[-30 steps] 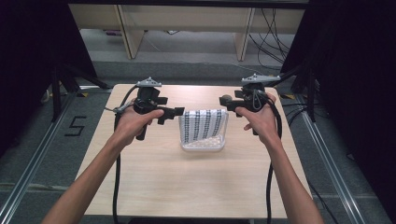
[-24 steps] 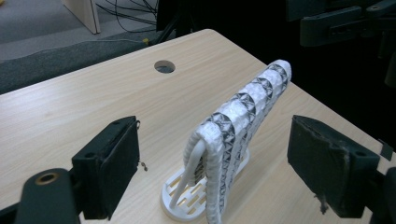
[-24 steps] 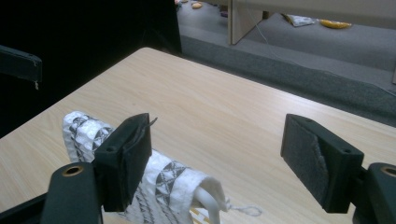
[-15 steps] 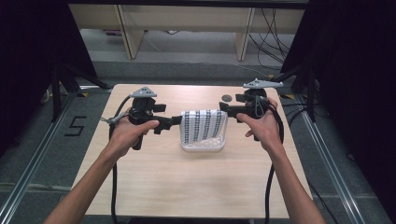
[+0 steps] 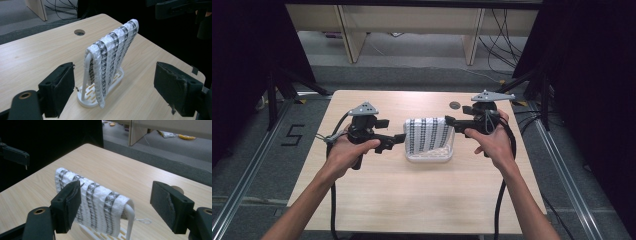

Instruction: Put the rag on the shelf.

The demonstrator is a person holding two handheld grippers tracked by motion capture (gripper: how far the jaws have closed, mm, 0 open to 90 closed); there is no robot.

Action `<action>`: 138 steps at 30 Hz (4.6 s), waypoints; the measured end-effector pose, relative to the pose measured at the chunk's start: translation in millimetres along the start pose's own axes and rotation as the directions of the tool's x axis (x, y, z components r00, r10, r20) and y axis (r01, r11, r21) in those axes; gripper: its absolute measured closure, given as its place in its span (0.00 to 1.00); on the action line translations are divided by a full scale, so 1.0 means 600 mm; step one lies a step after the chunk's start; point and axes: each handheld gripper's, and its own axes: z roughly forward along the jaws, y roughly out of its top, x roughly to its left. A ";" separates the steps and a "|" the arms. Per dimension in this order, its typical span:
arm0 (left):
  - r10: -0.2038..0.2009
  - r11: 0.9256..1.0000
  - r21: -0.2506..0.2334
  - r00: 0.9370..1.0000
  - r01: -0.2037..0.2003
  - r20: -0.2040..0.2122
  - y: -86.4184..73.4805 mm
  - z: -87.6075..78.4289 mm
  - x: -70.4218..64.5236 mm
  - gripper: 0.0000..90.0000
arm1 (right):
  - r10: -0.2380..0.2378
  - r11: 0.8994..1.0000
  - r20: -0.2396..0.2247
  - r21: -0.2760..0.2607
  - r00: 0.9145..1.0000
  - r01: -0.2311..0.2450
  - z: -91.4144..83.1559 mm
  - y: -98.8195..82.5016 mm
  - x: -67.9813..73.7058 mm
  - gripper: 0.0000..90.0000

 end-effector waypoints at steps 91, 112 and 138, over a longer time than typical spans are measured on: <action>0.003 1.000 0.026 0.996 -0.005 0.090 -0.139 -0.030 -0.039 0.18 | -0.040 0.999 -0.083 -0.002 0.996 0.040 -0.051 -0.107 0.052 0.21; -0.013 0.999 0.032 0.995 0.010 0.102 -0.182 -0.044 -0.046 0.18 | -0.061 0.998 -0.113 0.003 0.992 0.061 -0.061 -0.151 0.066 0.21; -0.022 0.998 0.058 0.995 0.017 0.096 -0.259 -0.042 -0.051 0.18 | 0.007 0.999 -0.148 0.052 0.989 0.001 -0.055 -0.239 0.079 0.21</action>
